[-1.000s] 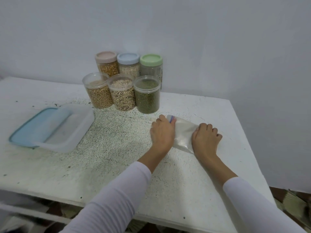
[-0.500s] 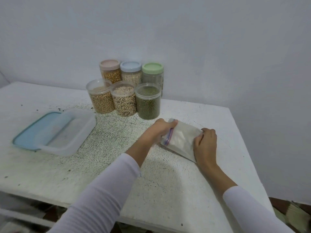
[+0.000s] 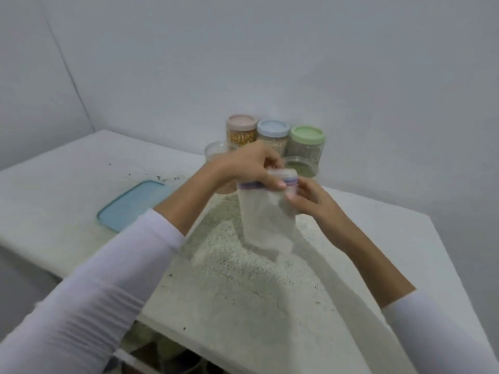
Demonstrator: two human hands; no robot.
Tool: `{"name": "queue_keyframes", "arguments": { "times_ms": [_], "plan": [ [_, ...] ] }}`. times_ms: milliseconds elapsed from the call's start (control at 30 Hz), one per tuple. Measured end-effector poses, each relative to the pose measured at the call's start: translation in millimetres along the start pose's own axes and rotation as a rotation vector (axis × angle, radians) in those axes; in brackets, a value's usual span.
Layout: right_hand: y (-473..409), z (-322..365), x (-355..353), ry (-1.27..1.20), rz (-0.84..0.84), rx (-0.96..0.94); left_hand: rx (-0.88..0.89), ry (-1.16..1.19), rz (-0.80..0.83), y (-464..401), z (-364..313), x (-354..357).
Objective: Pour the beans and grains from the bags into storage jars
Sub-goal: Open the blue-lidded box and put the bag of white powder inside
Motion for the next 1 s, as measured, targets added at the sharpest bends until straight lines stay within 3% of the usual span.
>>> {"name": "queue_keyframes", "arguments": {
  "times_ms": [167, 233, 367, 500, 700, 867, 1000],
  "plan": [
    [-61, 22, 72, -0.083, 0.142, -0.034, 0.031, -0.204, -0.054, 17, 51, -67],
    [-81, 19, 97, -0.132, 0.055, -0.034, 0.010, -0.168, -0.119, 20, 75, -91],
    [-118, 8, 146, -0.250, -0.190, 0.010, 0.019, 0.036, -0.224, 25, 128, -128],
    [-132, -16, 183, -0.276, -0.276, 0.053, -0.054, 0.414, -0.161, 21, 196, -133],
    [-132, -48, 212, 0.002, -0.276, 0.184, -0.088, 0.467, -0.104, -1, 251, -100],
    [-135, -56, 215, 0.556, -0.260, 0.313, -0.162, 0.431, -0.159, -23, 269, -74],
    [-132, -62, 222, 0.347, -0.324, 0.391, -0.200, 0.200, -0.198, -31, 278, -61]
  ]
}}
Point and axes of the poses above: each hand's wrist, its own y-axis away from the middle knuckle, its own x-axis out of the palm, z = x × y, the point moved 3 cm from there along -y, towards the middle knuckle, and after that the axes turned 12 degrees about -x, right-handed, at the moved point
